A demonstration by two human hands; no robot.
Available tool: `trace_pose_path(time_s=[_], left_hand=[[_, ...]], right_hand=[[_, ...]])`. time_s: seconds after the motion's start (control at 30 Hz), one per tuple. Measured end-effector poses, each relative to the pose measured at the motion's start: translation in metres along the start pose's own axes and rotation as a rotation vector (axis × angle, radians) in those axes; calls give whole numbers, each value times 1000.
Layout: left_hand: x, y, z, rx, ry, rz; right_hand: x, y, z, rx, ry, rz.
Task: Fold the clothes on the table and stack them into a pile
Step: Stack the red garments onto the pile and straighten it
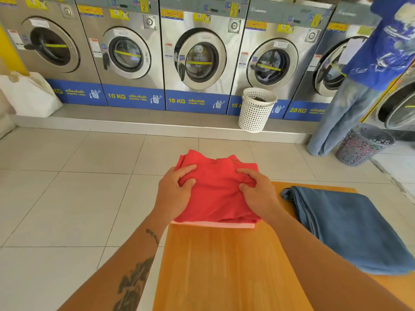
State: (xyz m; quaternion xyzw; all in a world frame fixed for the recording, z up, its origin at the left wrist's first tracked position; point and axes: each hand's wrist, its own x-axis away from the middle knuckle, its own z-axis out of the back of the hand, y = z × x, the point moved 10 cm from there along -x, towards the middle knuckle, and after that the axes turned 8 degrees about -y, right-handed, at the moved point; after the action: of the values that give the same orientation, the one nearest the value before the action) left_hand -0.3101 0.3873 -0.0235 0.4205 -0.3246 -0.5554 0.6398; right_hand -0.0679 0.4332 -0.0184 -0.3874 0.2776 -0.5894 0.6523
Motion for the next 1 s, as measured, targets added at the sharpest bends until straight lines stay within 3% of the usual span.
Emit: trace_pose_path(time_s=[0.2,0.4,0.67,0.87,1.0], left_hand=[[-37,-80,-45,-345,-135,118],[-44,-113,-50,-210,-73,79],[-21,-86,-39,-590,-43,173],[57,-43,-11,-282,31,82],[140,-23,-1,-154,26,135]], right_hand=[[-45,61,-53,452,-164,-138],[-45,82,-59,419,-96,-143],[-32,67,-56,600,-225,-202],[29,44,-28,381,-272,-105],[98,55,-10,260,-356,-87]])
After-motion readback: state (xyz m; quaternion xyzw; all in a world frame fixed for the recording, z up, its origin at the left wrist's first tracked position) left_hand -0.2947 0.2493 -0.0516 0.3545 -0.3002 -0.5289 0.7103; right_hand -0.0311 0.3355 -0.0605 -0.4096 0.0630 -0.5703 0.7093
